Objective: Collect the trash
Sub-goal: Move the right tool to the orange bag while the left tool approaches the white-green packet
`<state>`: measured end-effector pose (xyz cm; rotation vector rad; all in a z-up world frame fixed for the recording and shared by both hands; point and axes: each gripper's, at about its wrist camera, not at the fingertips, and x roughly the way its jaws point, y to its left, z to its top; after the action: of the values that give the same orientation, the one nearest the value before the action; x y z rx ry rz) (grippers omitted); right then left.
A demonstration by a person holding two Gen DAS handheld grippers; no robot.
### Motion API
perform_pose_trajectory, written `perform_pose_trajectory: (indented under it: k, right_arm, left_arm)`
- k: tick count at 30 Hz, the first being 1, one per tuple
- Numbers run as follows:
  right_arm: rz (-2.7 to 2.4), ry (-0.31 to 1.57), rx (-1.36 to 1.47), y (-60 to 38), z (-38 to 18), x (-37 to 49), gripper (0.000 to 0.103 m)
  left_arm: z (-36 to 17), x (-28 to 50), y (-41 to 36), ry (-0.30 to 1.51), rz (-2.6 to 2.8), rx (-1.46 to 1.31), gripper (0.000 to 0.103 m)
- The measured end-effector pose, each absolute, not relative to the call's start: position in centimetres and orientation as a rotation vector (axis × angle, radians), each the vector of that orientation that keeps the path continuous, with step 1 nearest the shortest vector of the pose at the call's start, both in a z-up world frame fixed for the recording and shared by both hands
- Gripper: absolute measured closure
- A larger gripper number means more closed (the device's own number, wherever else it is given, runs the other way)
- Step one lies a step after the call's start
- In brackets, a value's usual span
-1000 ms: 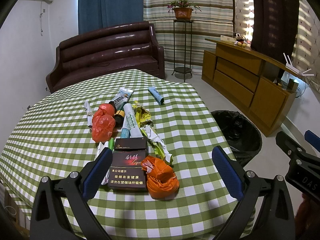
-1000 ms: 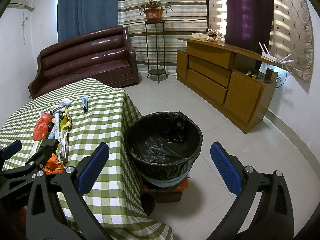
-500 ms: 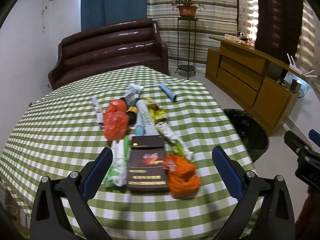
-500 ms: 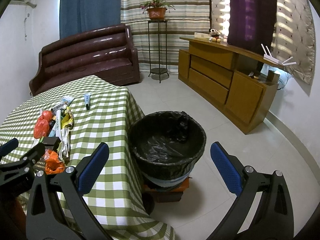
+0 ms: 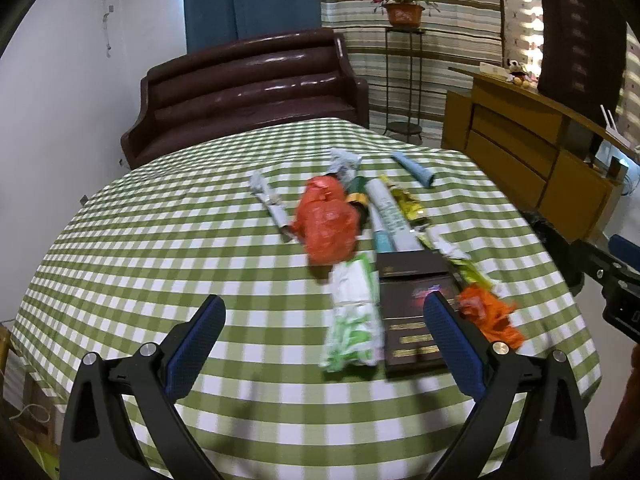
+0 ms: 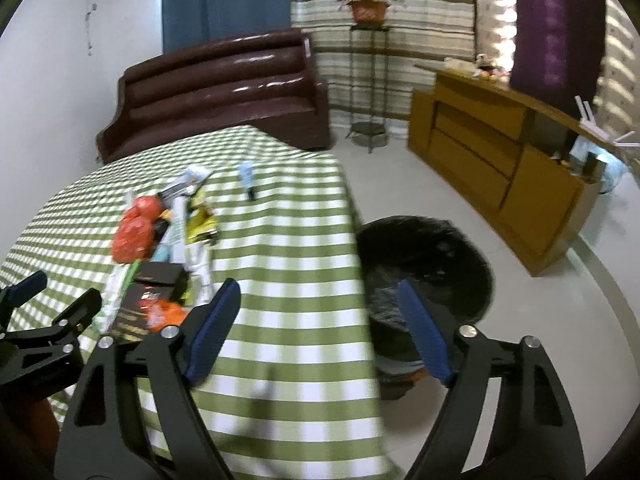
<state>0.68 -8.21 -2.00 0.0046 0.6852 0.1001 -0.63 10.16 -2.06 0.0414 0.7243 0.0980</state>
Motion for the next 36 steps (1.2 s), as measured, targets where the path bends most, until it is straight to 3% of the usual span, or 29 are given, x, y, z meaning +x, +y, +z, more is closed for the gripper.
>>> perform_pose_trajectory:
  k: [14, 25, 36]
  right_arm:
    - [0.245, 0.766, -0.037, -2.2, -3.6, -0.1, 0.042]
    - [0.309, 0.822, -0.046, -0.7, -5.5, 0.0, 0.064]
    - [0.330, 0.804, -0.029, -1.0, -5.0, -0.7, 0.066]
  left_arm:
    - [-3.7, -1.0, 14.1, 0.780, 0.137, 0.035, 0.007]
    - [-4.1, -0.9, 14.1, 0.797, 0.115, 0.030, 0.006]
    - [-4.0, -0.9, 13.8, 0.795, 0.116, 0.031, 0.006]
